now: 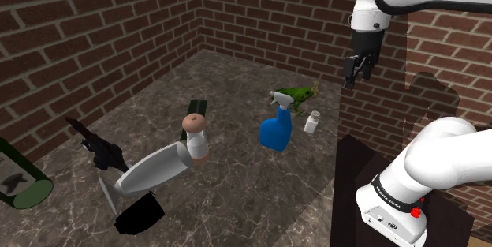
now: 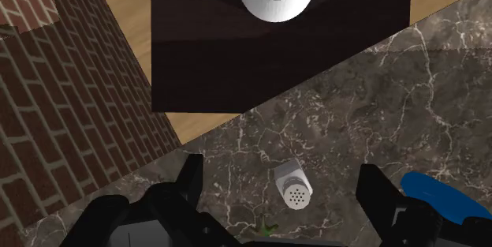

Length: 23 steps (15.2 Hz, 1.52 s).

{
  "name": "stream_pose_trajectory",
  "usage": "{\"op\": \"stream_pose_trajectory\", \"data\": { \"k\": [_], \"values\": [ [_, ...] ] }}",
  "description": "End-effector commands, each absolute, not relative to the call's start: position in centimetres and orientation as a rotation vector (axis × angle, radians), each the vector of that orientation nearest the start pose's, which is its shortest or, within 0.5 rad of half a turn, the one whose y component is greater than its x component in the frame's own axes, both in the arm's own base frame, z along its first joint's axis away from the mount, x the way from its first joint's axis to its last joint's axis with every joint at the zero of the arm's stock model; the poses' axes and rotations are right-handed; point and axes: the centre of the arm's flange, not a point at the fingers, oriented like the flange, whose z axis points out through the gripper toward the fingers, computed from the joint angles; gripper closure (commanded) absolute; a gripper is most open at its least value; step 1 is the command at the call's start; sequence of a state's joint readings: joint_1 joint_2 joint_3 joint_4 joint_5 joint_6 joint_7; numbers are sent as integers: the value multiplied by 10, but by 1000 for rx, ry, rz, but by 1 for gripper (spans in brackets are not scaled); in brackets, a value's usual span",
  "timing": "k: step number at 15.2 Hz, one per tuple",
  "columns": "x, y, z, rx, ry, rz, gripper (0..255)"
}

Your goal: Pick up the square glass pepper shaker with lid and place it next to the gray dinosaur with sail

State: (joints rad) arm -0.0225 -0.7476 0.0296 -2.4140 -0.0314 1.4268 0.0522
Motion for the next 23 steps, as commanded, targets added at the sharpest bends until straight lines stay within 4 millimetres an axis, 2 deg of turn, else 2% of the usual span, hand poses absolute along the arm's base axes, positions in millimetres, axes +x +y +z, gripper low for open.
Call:
{"op": "stream_pose_trajectory", "data": {
  "k": [1, 17, 23],
  "values": [
    [296, 0, 541, -3175, 89, 381, 0],
    [389, 37, 366, -3178, -90, 286, 0],
    [383, 35, 334, -3178, -90, 286, 0]
  ]
}}
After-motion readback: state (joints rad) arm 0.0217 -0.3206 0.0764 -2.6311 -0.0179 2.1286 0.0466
